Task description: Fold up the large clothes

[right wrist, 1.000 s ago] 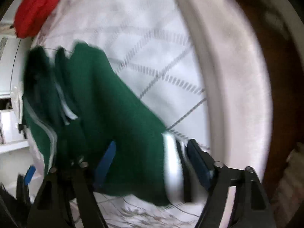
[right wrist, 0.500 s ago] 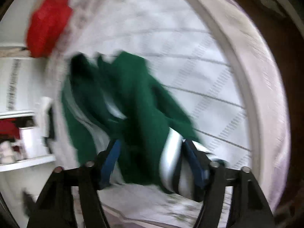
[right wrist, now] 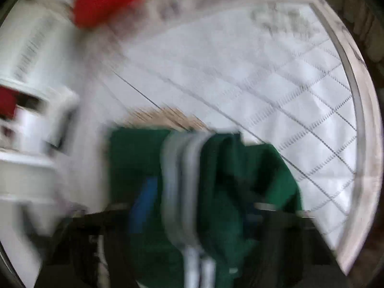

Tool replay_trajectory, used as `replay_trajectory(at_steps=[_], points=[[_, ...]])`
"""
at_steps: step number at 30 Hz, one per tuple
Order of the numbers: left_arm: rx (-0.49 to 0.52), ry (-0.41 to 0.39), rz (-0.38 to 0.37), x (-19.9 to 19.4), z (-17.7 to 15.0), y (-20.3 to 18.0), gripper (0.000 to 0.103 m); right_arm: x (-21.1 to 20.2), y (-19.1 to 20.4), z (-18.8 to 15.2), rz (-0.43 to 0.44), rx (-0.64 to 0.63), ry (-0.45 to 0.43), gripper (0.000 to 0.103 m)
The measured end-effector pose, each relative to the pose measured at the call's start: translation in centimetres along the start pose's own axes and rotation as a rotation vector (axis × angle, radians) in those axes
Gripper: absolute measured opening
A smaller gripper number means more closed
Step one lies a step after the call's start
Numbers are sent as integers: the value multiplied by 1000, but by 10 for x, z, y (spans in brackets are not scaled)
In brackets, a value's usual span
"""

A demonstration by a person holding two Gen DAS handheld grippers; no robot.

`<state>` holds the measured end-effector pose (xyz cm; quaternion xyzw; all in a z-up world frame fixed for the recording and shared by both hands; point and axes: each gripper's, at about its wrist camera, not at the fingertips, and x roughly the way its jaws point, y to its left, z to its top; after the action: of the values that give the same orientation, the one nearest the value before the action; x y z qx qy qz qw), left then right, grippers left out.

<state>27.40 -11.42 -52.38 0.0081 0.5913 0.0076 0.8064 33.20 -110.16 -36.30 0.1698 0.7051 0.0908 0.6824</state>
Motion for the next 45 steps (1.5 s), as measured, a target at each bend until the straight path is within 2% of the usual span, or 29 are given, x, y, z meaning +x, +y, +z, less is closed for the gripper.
replay_trajectory(at_steps=[1, 2, 3, 5, 7, 8, 10, 11, 13, 15, 16, 18, 19, 21, 23, 25, 27, 28, 29, 32, 33, 34, 35, 38, 39, 40, 42, 43, 45], points=[[5, 33, -1, 10, -2, 1, 85, 26, -11, 0, -44, 40, 80, 49], [3, 67, -9, 20, -5, 2, 85, 40, -22, -1, -60, 44, 107, 50], [-8, 83, -23, 24, -8, 5, 85, 46, -31, -3, -34, 58, 117, 53], [-27, 80, -37, 20, -11, 11, 85, 37, -46, -9, 70, 141, 120, 54], [-36, 64, -35, 10, -14, 18, 85, 11, -63, -23, 214, 211, 89, 56], [-43, 49, -33, 4, -16, 21, 85, 3, -67, -29, 242, 216, 69, 59], [-59, 34, -28, -2, -21, 29, 85, -6, -76, -52, 285, 214, 46, 72], [-63, 36, -22, -1, -23, 31, 85, -1, -81, -59, 300, 220, 63, 79], [-60, 64, -17, 8, -26, 30, 85, 30, -81, -81, 357, 229, 148, 79], [-57, 90, -11, 21, -28, 29, 85, 57, -76, -94, 421, 210, 188, 78], [-49, 91, -1, 25, -28, 29, 85, 61, -72, -99, 426, 204, 161, 73], [-15, 82, 29, 28, -28, 28, 88, 53, -68, -106, 415, 244, 119, 36], [-6, 80, 37, 28, -28, 28, 88, 38, -70, -112, 454, 302, 72, 18], [18, 83, 59, 26, -26, 30, 88, 4, -71, -125, 529, 350, -9, 16], [20, 95, 39, 22, -27, 33, 88, -16, -77, -141, 498, 397, -55, 15], [24, 106, 28, 12, -24, 35, 88, 0, -84, -143, 342, 406, 15, 16], [24, 101, 5, -1, -15, 33, 88, 23, -86, -140, 219, 408, 99, 28], [30, 89, -5, -9, -8, 31, 88, 24, -86, -136, 190, 406, 120, 33], [40, 70, -20, -17, 1, 28, 88, 18, -88, -141, 174, 408, 125, 43], [64, 17, -58, -25, 35, 15, 88, -31, -85, -133, 104, 387, -12, 44], [75, 1, -58, -22, 50, 8, 88, -53, -81, -129, 84, 365, -88, 44], [82, -11, -58, -16, 63, 3, 88, -65, -76, -122, 87, 351, -129, 44], [91, -16, -58, -9, 74, -2, 88, -81, -67, -105, 129, 317, -193, 44], [133, 23, -36, 36, 106, -21, 88, -72, -49, -73, 201, 239, -230, 44], [149, 47, -24, 54, 112, -28, 88, -55, -45, -56, 207, 217, -214, 44], [156, 63, -15, 67, 116, -31, 88, -39, -47, -46, 152, 198, -192, 44], [156, 87, -20, 86, 121, -31, 92, 9, -54, -23, 22, 183, -62, 44], [144, 90, -30, 86, 121, -28, 92, 23, -61, -18, 21, 206, -19, 46], [115, 76, -62, 73, 120, -18, 92, 7, -80, -18, 130, 273, -14, 46]])
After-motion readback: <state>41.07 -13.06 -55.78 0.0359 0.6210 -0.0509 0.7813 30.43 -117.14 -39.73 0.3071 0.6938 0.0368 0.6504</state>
